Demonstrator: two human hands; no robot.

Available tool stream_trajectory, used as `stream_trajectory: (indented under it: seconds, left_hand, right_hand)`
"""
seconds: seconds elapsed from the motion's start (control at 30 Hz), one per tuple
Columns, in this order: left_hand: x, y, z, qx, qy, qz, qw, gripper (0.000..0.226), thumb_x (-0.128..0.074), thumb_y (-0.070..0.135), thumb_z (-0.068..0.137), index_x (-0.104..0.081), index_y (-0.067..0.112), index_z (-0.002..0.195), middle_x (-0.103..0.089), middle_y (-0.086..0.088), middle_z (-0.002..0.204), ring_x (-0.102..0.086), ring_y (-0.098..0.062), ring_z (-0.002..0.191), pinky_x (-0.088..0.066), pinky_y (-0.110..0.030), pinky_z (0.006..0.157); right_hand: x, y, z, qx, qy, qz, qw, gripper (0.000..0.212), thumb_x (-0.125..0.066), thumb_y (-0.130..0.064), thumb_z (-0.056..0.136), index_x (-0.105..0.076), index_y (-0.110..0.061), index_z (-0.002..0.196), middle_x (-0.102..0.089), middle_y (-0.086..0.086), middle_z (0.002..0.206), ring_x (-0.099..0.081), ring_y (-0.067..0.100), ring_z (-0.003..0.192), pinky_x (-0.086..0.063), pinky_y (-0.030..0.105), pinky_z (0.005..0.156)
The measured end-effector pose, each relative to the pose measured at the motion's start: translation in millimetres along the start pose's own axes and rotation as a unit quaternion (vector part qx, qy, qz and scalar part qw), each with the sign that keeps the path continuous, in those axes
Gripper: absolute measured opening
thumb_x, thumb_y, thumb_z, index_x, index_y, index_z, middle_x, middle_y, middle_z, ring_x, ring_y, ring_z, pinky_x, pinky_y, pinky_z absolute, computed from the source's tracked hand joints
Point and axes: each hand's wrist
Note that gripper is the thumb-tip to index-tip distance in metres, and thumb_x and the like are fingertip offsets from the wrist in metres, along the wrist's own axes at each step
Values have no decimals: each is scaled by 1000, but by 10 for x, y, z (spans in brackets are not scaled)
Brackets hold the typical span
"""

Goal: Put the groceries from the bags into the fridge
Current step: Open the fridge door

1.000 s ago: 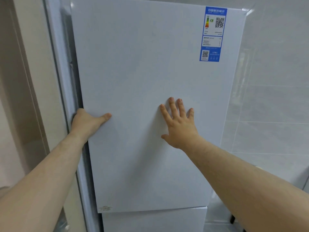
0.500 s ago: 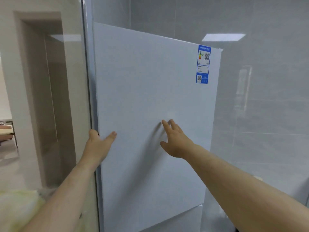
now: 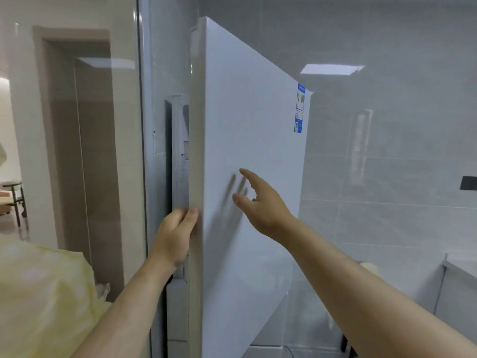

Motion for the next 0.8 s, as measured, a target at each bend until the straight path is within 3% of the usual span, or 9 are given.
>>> stream_trajectory:
  seconds: [0.07,0.17,0.27,0.37,0.43,0.5,0.57,0.67,0.8]
  left_hand:
    - [-111,86,-112,-12,-23,14,1000,45,-53,47,84,-61,4,73,-63,-13,68,-59,-27,67,-44,-36,67]
    - [-303,222,-280,-40,-43,67,996,35,-62,27,91,-54,11,61,-55,1,55,-49,-10,55,-39,-28,58]
    - [-502,319,-401,-66,-49,78,994,20,-71,30,85,-57,16,80,-61,0,72,-58,-13,69,-47,-27,65]
    - [-713,431,-503,-71,-85,61,992,27,-76,33,79,-58,24,98,-65,2,85,-64,-14,82,-53,-29,73]
    - [-867,516,-582,-95,-108,82,986,31,-75,38,79,-59,28,103,-64,6,86,-63,-8,82,-49,-22,70]
    - [-1024,597,-665,-130,-119,108,978,29,-74,40,79,-58,32,102,-63,10,82,-60,-3,78,-45,-16,66]
    - [-1155,649,-719,-169,-133,125,969,24,-72,39,81,-59,34,101,-63,13,82,-60,0,78,-48,-17,69]
    - [-1312,659,-730,-231,-148,153,949,23,-70,37,85,-66,26,105,-63,16,91,-61,0,86,-53,-23,77]
    - [-1462,603,-657,-287,-136,187,929,35,-68,33,87,-63,20,119,-59,10,112,-59,-8,102,-51,-27,90]
  right_hand:
    - [101,-50,-178,16,13,2,1000,57,-52,-34,98,-31,-33,151,-33,-16,155,-31,3,141,-32,34,116]
    - [285,-64,-400,15,50,20,998,52,-51,-38,98,-36,-33,148,-38,-19,150,-37,3,137,-37,32,112]
    - [497,-10,-593,3,84,45,995,50,-53,-39,97,-40,-34,145,-43,-20,145,-44,4,132,-41,28,106]
    - [708,63,-764,-1,107,38,994,54,-57,-42,95,-40,-32,145,-47,-16,144,-49,5,127,-44,21,94]
    - [829,83,-859,-3,121,19,992,58,-62,-44,91,-43,-32,144,-49,-21,137,-53,4,120,-47,17,84]
    - [968,100,-954,-2,145,-12,989,60,-63,-51,82,-47,-36,138,-56,-23,130,-59,3,112,-54,26,83]
    - [1104,119,-1037,-2,170,-39,985,50,-63,-46,80,-54,-37,129,-63,-23,119,-64,1,103,-57,30,83]
    - [1332,178,-1175,5,203,-61,977,27,-64,-24,88,-62,-33,114,-67,-26,100,-65,-6,90,-51,14,73]
    - [1588,321,-1323,-26,224,-104,969,14,-61,-21,92,-61,-27,105,-65,-26,92,-63,-8,83,-47,13,67]
Point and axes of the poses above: each hand's wrist, its own z-axis towards the middle knuckle, its own x-axis out of the back of the hand, y = z × x
